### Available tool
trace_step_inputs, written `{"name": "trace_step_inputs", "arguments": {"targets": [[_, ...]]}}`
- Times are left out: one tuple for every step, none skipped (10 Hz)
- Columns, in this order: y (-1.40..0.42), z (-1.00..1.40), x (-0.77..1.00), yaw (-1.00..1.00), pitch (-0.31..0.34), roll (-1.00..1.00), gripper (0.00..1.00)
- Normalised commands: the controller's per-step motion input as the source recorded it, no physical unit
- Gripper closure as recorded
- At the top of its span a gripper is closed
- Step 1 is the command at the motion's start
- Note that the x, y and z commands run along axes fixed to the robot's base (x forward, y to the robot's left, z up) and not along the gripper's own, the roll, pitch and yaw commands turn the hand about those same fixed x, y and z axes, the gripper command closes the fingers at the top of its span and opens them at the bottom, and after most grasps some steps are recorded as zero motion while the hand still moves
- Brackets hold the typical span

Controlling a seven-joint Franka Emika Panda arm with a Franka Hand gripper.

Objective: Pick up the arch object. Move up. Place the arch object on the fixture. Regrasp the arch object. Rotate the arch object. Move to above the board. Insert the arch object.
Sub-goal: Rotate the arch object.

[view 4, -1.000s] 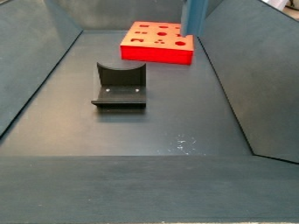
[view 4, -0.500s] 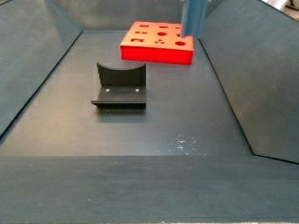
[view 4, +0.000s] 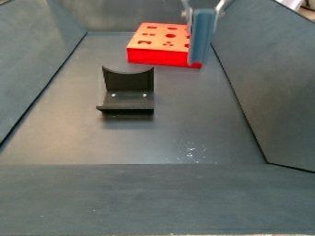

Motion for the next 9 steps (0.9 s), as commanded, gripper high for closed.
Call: {"name": "trace_step_inputs", "arguments": {"targets": [[0.03,-1.00,0.01,-0.05,-0.038,-0.02,1.00],[0.03,-1.00,0.02,-0.05,-0.033,-0.01,1.00],[0.03,-1.00,0.02,-0.04,-0.028,0.01,1.00],[0.03,-1.00,0.02,-0.03,-0.027,0.03,1.00],[0.03,-1.00,0.02,-0.02,-0.029,0.05,1.00],[0.03,-0.94,0.02,-0.02,-0.030,0.06,1.00],[0.02,-0.81,0.02,-0.01,-0.031,0.08,1.00],[0.02,-0.69,0.02,0.00,-0.030,0.08,1.00],[0.02,-0.52,0.03,0.00,-0.028,0.10,1.00]]}}
